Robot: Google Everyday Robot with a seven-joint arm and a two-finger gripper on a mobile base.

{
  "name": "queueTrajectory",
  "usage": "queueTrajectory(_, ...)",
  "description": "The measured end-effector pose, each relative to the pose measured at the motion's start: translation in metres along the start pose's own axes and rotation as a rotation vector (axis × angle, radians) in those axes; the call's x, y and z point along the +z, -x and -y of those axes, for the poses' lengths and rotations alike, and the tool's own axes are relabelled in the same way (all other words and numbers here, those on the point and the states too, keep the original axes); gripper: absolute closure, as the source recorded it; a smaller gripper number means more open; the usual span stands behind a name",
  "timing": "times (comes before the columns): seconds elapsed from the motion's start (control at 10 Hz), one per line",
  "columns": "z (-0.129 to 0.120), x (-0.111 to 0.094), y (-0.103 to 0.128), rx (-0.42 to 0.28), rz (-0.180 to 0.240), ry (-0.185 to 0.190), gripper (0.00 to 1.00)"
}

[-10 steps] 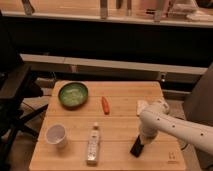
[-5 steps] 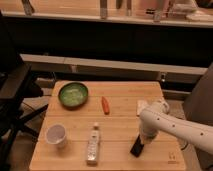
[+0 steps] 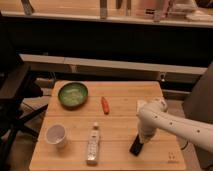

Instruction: Push the eraser across the table

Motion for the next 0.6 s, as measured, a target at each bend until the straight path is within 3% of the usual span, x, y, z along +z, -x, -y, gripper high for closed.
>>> queueTrajectory(0.6, 0.005, -0.002, 0.010, -0.022, -0.006, 0.004, 1.00)
